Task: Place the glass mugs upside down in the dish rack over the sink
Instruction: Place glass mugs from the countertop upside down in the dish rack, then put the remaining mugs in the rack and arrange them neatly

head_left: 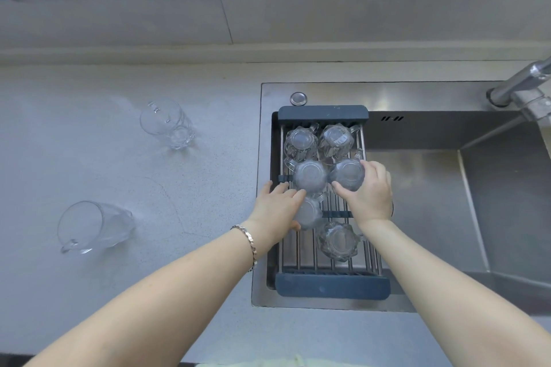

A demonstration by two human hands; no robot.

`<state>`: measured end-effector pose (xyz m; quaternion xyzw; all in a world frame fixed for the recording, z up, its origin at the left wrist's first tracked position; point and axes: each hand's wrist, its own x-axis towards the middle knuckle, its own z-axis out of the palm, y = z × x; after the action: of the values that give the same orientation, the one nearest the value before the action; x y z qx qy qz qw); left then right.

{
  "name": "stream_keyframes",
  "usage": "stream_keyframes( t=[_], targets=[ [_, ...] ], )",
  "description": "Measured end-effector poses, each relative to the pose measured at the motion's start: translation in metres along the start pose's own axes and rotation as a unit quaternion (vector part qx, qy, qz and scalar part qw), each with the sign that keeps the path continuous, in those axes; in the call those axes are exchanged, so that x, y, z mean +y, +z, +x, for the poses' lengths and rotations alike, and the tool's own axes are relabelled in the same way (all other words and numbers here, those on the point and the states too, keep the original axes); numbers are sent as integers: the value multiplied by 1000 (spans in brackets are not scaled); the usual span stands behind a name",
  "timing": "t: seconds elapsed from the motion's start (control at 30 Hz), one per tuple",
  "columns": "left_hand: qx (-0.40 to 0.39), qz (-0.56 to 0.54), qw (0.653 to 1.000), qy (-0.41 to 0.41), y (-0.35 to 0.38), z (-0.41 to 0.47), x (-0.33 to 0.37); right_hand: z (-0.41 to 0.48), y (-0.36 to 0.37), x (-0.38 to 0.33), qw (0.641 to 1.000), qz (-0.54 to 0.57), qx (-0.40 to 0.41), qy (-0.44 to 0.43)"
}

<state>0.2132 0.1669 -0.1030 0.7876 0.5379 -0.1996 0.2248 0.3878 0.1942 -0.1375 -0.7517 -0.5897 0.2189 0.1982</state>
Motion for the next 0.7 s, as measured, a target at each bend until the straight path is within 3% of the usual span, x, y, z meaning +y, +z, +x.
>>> stream_keyframes(
  t=[0.17,0.3,0.4,0.47,0.7],
  targets=[
    [13,-9,1000,-4,3,-1,-2,6,-4,0,998,1,-66,9],
    [21,-34,999,-12,7,-5,-2,-20,-30,3,998,0,-59,-32],
    [38,-59,997,-22,9,-10,-3,-58,-41,11,960,-79,-247,-104],
    [42,-68,996,-31,11,-14,-5,-78,-37,18,927,-163,-308,-138],
    [53,-91,993,-44,10,-34,-9,-65,-32,9,948,-154,-240,-143]
  ],
)
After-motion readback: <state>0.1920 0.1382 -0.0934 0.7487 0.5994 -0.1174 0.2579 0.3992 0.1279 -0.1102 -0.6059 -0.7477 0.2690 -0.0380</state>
